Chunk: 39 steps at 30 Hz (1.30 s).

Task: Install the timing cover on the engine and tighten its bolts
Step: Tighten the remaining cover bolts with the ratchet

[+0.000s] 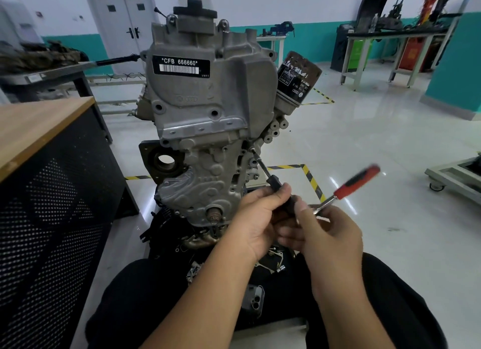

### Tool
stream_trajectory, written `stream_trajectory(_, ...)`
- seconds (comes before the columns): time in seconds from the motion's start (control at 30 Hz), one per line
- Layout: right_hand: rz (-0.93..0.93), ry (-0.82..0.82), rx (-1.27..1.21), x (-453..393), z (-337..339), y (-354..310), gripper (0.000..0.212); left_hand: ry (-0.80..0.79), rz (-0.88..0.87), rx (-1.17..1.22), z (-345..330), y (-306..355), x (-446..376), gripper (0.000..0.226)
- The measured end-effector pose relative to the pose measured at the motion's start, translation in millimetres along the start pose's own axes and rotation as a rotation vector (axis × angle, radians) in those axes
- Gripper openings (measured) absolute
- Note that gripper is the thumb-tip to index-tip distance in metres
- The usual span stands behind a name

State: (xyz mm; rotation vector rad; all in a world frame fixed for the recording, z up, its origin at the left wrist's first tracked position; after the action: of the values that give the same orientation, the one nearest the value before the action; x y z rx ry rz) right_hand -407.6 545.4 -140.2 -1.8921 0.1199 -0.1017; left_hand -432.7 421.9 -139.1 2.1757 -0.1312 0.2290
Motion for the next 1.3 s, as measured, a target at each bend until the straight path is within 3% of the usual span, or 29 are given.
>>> stream_trajectory(0.07, -0.273, -0.075, -0.336, 7.0, -12.6, 12.7, 0.025, -0.050, 0.012, 0.029, -0.5, 1.7, 0.8, 0.017)
stream_trajectory(0.1, -0.318, -0.081, -0.378, 7.6, -12.6, 16.3, 0.025, -0.051, 0.016, 0.032, 1.2, 1.2, 0.4, 0.018)
stream_trajectory(0.17, -0.173, -0.064, -0.175, 1.6, -4.8, 13.8, 0.016, -0.003, 0.019, 0.005, 5.1, -2.1, 0.0, 0.021)
stream_trajectory(0.23, 0.008, 0.078, 0.033, -3.6, 7.5, 3.8, 0.011, 0.043, 0.024, -0.018, 5.9, -5.2, -0.3, 0.020)
stream_trajectory(0.3, 0.062, 0.095, 0.057, 0.1, 5.4, 1.6, 0.014, 0.060, 0.019, -0.007, 6.7, -3.4, 0.0, 0.025)
stream_trajectory(0.43, -0.186, -0.085, -0.272, 11.8, -17.3, 15.5, 0.018, 0.001, 0.002, 0.003, 9.7, 3.2, -0.4, 0.017)
stream_trajectory(0.5, -0.049, -0.024, -0.130, 5.3, -8.8, 9.2, 0.007, 0.021, 0.013, -0.011, 10.8, 1.6, -1.2, 0.007)
stream_trajectory(0.6, 0.031, 0.061, -0.055, 4.2, -3.9, 6.8, 0.018, 0.056, 0.015, -0.017, 9.6, 1.1, -1.0, 0.011)
stream_trajectory(0.73, -0.261, -0.095, -0.424, 15.8, -25.2, 19.8, 0.024, 0.016, -0.002, 0.011, 11.8, 7.9, 2.4, 0.023)
stream_trajectory(0.8, -0.092, -0.091, -0.152, 10.2, -16.7, 11.0, 0.010, 0.026, 0.000, -0.026, 14.9, 8.8, 1.4, 0.017)
stream_trajectory(0.9, 0.276, 0.012, 0.450, 8.8, -8.1, -7.2, 0.024, 0.081, -0.009, -0.032, 16.1, 10.0, 0.7, 0.017)
stream_trajectory(0.97, 0.149, 0.001, 0.234, 10.2, -9.4, 3.7, 0.023, 0.089, -0.012, -0.034, 16.5, 11.3, 1.5, 0.019)
stream_trajectory(1.03, -0.180, -0.097, -0.259, 16.2, -22.2, 18.3, 0.026, 0.067, -0.010, -0.041, 17.5, 12.9, 2.5, 0.020)
stream_trajectory(1.1, -0.395, -0.114, -0.480, 19.1, -27.4, 25.6, 0.034, 0.042, -0.012, -0.054, 18.9, 14.8, 1.8, 0.020)
stream_trajectory(1.17, -0.286, -0.115, -0.234, 13.4, -19.0, 21.6, 0.026, 0.057, -0.009, -0.082, 20.7, 14.2, 0.7, 0.023)
stream_trajectory(1.23, 0.031, -0.026, 0.270, 9.3, -7.4, 4.5, 0.015, 0.089, -0.008, -0.086, 20.8, 12.7, 0.9, 0.025)
stream_trajectory(1.3, 0.168, 0.051, 0.355, 11.3, -5.5, -0.8, 0.019, 0.098, -0.020, -0.088, 20.8, 12.4, -0.9, 0.019)
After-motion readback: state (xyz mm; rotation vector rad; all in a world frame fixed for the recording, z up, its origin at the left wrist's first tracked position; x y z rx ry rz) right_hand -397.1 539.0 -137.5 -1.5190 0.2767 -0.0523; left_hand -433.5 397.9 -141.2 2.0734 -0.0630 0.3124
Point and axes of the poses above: each hand's wrist, its own x-axis away from the middle knuckle, its own z-axis out of the back of the hand, y = z × x, the point moved 8 cm from there along -x, towards the middle knuckle, and after that the axes turned 1 degree about z, right-handed, at the moved point
